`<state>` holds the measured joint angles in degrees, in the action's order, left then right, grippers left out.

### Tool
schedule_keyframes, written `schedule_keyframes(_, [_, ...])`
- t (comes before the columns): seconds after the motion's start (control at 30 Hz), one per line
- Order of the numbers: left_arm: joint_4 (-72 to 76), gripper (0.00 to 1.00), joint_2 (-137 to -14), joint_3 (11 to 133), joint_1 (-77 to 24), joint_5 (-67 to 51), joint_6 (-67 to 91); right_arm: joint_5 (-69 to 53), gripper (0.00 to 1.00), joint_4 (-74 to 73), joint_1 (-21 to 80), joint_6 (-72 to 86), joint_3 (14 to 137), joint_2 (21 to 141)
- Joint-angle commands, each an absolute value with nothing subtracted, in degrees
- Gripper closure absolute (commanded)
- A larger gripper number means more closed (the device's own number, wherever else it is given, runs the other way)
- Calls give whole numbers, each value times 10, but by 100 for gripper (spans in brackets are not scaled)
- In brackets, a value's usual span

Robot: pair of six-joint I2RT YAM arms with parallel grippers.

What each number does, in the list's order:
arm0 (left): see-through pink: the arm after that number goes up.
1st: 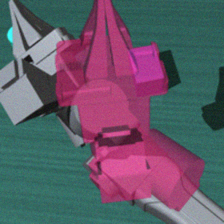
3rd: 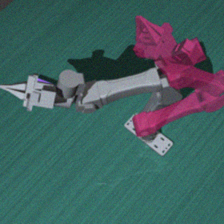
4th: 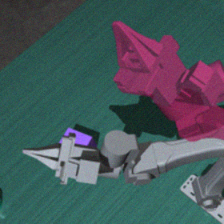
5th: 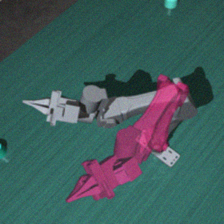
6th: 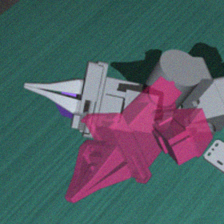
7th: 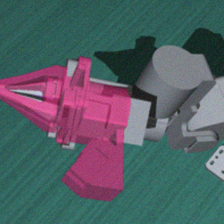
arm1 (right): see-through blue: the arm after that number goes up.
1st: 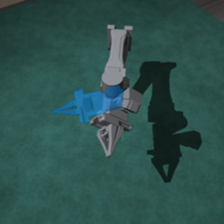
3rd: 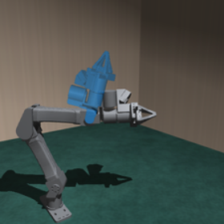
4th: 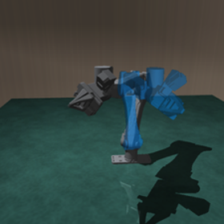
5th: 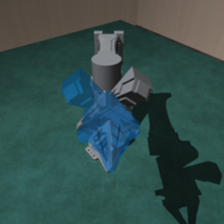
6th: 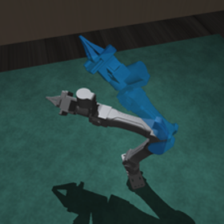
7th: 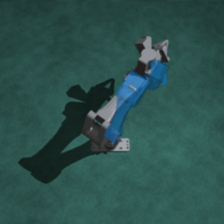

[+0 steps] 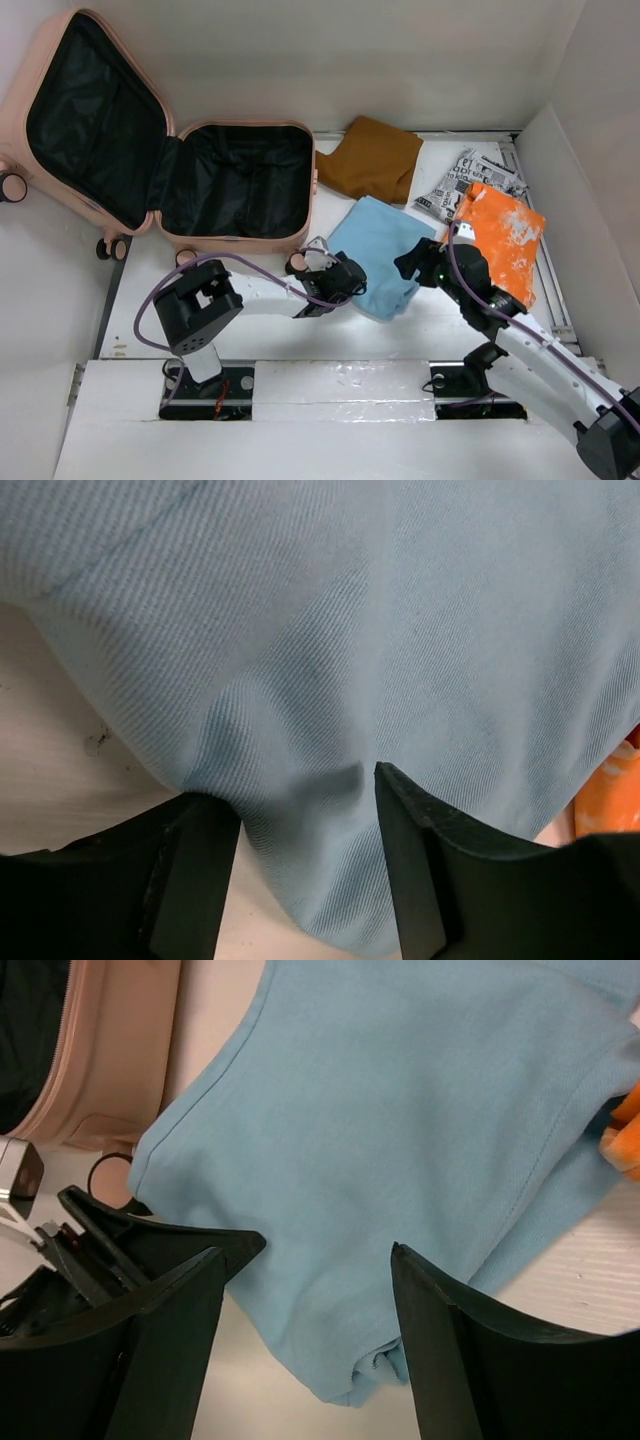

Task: Pack the luggage

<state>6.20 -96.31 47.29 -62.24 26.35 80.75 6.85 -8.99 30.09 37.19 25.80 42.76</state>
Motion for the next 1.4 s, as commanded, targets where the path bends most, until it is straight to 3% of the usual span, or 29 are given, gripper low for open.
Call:
schedule_keyframes(0.0, [26,49,-993,473,-613,306,820,67,27,-49,316,363,280,422])
schedule_keyframes(0.1, [43,60,-993,473,-607,326,790,67,27,-43,328,363,280,427])
schedule_keyframes(0.17, [66,79,-993,455,-599,331,761,67,29,-43,335,363,280,427])
schedule_keyframes(0.2, [76,100,-993,450,-592,337,756,67,29,-43,344,363,286,427])
schedule_keyframes(0.43, [77,100,-959,450,-574,373,673,79,30,-38,383,363,291,422])
schedule_keyframes(0.73, [23,100,-789,510,-579,308,472,91,30,-43,389,331,335,397])
schedule_keyframes(0.9, [0,100,-748,594,-484,193,321,101,30,-36,389,324,371,408])
schedule_keyframes(1.03, [-17,100,-815,707,-378,59,227,101,30,-26,389,311,386,419])
schedule_keyframes(1.2, [-120,100,-941,930,-290,3,141,101,30,-25,389,306,399,442])
schedule_keyframes(1.37, [-168,100,-997,1055,-189,-57,120,94,30,-19,389,306,388,453])
